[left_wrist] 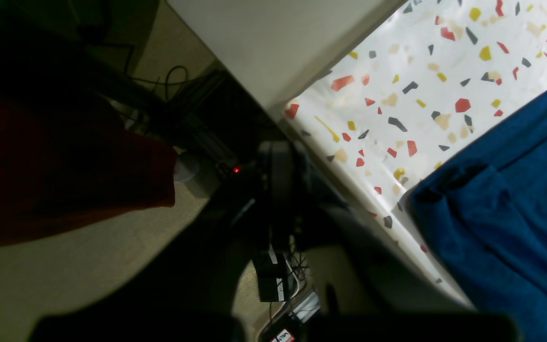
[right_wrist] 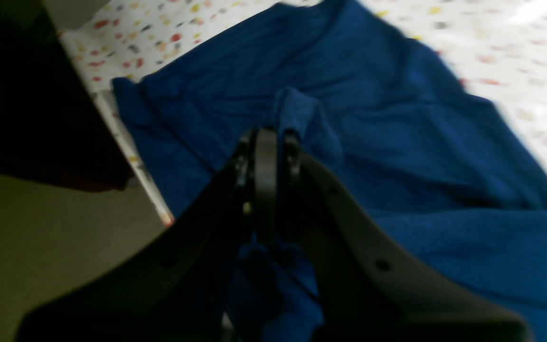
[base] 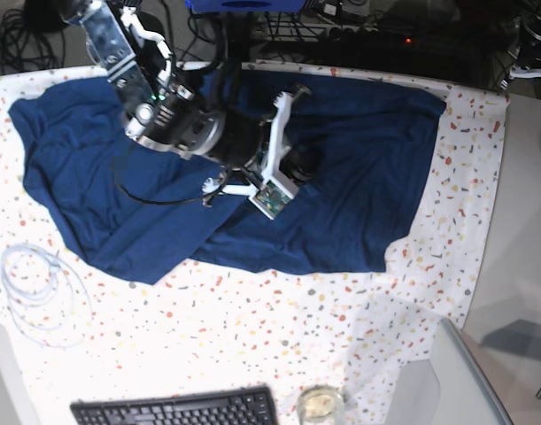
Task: Layout the t-shirt on the table in an organized manner, then fold the t-shirt properly
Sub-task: 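Release the sleeve and sweep the right gripper across the shirt body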
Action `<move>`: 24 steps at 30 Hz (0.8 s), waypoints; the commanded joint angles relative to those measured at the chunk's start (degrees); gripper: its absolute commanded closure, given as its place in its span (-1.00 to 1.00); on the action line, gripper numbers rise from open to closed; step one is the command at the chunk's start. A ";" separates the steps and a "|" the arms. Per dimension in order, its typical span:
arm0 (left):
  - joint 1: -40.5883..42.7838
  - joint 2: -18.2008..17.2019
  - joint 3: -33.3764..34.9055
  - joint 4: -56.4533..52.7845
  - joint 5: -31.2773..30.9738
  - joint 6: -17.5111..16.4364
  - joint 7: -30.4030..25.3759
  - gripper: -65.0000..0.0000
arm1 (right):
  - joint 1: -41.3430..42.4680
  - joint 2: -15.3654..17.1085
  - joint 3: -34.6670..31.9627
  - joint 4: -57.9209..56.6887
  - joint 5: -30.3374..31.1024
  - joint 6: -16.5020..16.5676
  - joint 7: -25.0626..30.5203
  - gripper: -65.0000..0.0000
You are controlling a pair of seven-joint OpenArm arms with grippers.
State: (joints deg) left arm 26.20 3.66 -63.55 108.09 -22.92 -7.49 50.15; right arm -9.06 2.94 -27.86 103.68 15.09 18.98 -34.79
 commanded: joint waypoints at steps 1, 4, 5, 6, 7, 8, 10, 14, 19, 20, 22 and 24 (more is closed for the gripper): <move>0.57 -0.63 -0.41 0.87 -0.25 0.06 -1.05 1.00 | 1.19 -0.79 -0.06 -0.43 0.51 -0.30 0.98 1.00; 0.57 -0.54 -0.41 0.87 -0.25 0.06 -1.05 1.00 | 3.13 -2.28 -0.23 -4.47 0.60 -0.65 0.98 1.00; 0.66 -0.54 -0.41 0.87 -0.25 0.06 -1.05 1.00 | 4.00 -3.25 -0.23 -6.05 0.60 -0.65 0.98 1.00; 0.66 -0.54 -0.41 0.87 -0.25 0.06 -1.05 1.00 | 4.97 -4.21 -0.23 -8.07 0.60 -0.65 0.98 1.00; 0.66 -0.54 -0.41 0.87 -0.25 0.06 -1.05 1.00 | 6.11 -5.01 -0.23 -9.92 0.60 -0.65 0.98 1.00; 0.66 -0.54 -0.41 0.87 -0.25 0.06 -1.05 1.00 | 6.99 -5.62 -0.23 -11.41 0.60 -0.65 0.98 1.00; 1.28 -0.45 -0.23 0.96 -0.25 0.06 -1.05 1.00 | 8.58 -7.20 -0.23 -13.70 0.60 -0.74 0.98 1.00; 1.80 -0.45 -0.06 0.96 -0.25 0.06 -1.05 1.00 | 11.04 -9.14 -0.23 -14.49 0.60 -0.83 0.90 1.00; 2.42 -0.45 -0.32 0.87 -0.25 0.06 -1.05 1.00 | 13.41 -10.19 -0.14 -14.40 0.78 -0.92 0.81 1.00; 2.68 -0.45 -0.06 0.87 -0.25 0.06 -1.05 1.00 | 13.68 -10.19 -0.14 -14.40 0.86 -0.92 0.98 1.00; 2.77 -0.45 -0.06 0.87 -0.25 0.06 -1.05 1.00 | 14.20 -10.37 -0.23 -14.40 0.86 -0.92 1.07 1.00; 2.77 -0.45 0.03 0.87 -0.25 0.06 -1.05 1.00 | 14.99 -10.72 -2.25 -14.49 0.86 -0.92 1.07 1.00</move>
State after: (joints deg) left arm 28.56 3.77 -63.31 108.09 -22.76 -7.49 50.15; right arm 4.67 -6.50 -29.71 88.09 14.72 17.67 -35.27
